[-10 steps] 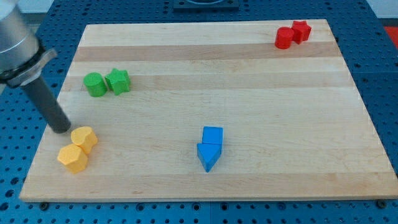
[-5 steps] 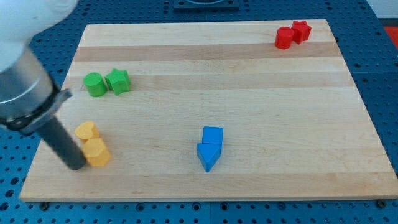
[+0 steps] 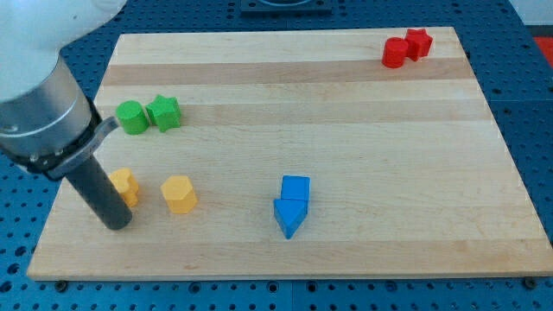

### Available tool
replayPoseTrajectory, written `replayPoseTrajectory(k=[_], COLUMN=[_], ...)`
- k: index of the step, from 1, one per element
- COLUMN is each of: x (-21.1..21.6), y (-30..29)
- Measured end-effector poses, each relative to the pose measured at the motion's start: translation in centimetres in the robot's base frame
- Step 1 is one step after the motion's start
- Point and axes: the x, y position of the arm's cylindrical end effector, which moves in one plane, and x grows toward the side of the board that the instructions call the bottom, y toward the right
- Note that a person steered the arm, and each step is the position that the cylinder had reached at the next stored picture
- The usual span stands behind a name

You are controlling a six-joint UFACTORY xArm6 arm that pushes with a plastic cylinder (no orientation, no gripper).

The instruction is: Move the yellow heart diagonally to the yellow hexagon

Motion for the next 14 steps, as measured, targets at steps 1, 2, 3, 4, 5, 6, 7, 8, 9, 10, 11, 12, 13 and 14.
replayPoseTrajectory(k=[1, 2, 3, 4, 5, 6, 7, 8, 9, 10, 11, 12, 13, 14], x=[-2.0, -3.0, -3.7, -5.1, -5.7, -7.5, -8.6, -9.3, -10.9, -12.6, -12.8, -12.7, -12.6, -11.0], y=[0.0, -0.7, -2.2, -2.4, -1.2, 0.4, 0.4, 0.3, 0.3, 0.3, 2.3, 6.5, 10.1, 10.4])
